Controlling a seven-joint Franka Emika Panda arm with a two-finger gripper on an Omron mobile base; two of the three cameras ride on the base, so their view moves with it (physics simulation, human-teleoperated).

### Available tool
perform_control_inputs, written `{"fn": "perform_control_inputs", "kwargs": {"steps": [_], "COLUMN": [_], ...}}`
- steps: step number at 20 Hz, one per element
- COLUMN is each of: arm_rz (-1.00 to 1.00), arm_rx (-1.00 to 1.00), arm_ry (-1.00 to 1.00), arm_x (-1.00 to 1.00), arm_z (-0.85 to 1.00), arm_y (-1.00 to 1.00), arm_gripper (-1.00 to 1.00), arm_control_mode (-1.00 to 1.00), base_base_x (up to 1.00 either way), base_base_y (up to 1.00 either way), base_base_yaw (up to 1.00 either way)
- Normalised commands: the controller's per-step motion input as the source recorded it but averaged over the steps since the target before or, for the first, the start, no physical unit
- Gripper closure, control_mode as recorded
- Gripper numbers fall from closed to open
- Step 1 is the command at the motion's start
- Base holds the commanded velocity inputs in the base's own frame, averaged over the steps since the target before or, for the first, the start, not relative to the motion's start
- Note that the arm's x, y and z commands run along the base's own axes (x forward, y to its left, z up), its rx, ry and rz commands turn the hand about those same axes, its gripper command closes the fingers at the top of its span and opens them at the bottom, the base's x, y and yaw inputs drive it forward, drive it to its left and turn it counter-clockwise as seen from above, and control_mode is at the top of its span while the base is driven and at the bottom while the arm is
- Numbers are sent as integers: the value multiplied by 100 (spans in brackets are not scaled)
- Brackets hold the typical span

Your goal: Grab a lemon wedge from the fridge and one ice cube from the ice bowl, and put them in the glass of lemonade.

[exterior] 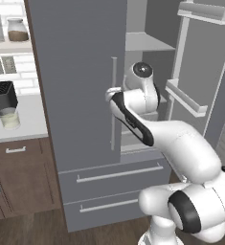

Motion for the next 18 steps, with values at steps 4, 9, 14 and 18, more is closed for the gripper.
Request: {"fn": "perform_control_inputs", "kwargs": {"steps": [4, 9, 14, 18], "arm_rz": [0, 0, 0, 0], "arm_rx": [0, 0, 0, 0], "arm_ry": [0, 0, 0, 0], "arm_x": [71, 57, 38, 42], "arm_z": [-33, -12, -3, -11], "arm_y": [0, 8, 29, 20], "arm_gripper": [-100, -100, -100, -100], "arm_control_mode": [-100, -100, -100, -100], "base_base_x": [0, 0, 0, 0], "base_base_y": [0, 0, 0, 0], "base_base_yaw": [0, 0, 0, 0]}}
